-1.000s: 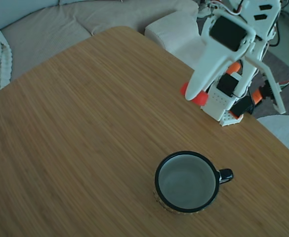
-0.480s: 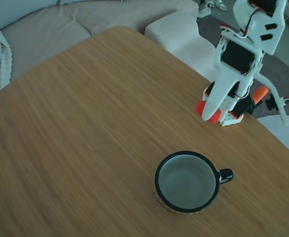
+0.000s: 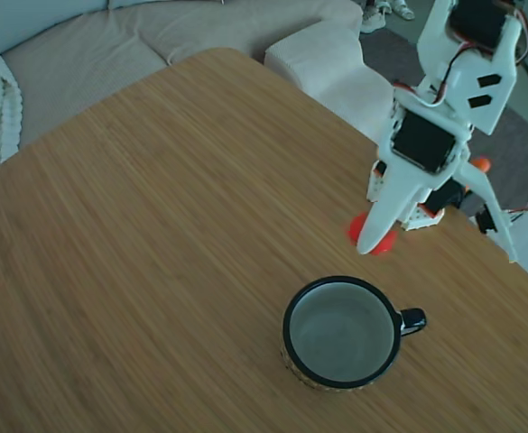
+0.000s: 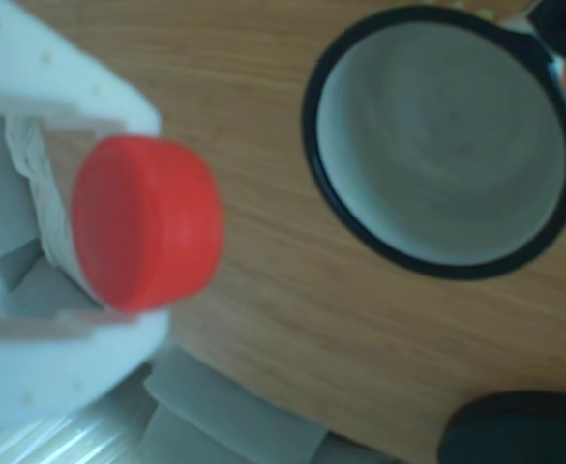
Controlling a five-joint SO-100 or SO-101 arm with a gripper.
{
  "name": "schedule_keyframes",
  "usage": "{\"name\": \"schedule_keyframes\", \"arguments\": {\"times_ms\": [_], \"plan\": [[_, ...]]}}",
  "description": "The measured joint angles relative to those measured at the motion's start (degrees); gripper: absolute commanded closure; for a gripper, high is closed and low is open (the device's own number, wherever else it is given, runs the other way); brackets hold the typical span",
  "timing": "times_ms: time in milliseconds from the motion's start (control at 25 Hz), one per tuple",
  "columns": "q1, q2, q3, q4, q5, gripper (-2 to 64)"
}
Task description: Grasp a red cap and put it in the cup.
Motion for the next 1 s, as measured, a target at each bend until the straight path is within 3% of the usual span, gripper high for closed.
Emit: {"name": "schedule_keyframes", "arguments": {"times_ms": [560,1000], "plan": [[0.2,-7.9,0.0,-7.5,-0.2,61.8],[-3.1,-14.4,-2.5,-7.8,0.4,61.8]]}}
